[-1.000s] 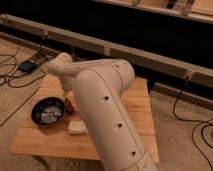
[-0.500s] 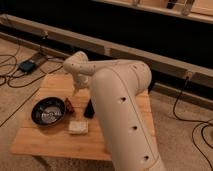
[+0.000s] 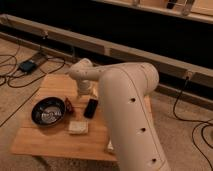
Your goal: Place the eraser on the white sponge
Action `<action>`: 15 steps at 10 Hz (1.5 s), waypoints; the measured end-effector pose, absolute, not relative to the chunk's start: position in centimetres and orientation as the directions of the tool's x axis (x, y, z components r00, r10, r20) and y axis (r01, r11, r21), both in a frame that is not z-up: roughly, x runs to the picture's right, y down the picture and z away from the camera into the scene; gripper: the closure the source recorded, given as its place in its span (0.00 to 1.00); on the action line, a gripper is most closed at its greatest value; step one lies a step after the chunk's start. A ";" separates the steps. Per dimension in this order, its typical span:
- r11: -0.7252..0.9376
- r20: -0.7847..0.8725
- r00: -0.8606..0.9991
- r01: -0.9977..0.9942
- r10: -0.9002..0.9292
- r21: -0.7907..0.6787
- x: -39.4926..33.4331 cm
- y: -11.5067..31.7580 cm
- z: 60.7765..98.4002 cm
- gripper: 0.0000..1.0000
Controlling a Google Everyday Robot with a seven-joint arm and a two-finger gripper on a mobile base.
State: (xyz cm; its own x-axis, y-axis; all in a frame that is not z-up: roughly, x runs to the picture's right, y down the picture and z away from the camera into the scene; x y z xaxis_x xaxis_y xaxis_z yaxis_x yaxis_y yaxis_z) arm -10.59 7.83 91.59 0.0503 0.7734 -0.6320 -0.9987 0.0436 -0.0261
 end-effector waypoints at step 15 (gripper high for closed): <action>-0.058 -0.680 -0.044 -0.998 0.732 0.003 -8.6 11.3 93.7 0.67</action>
State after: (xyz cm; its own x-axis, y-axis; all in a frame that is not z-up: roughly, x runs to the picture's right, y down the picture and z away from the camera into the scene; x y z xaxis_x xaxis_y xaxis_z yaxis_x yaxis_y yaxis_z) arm -8.58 11.31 93.65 -0.0442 0.7315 -0.6804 -0.9983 -0.0579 0.0025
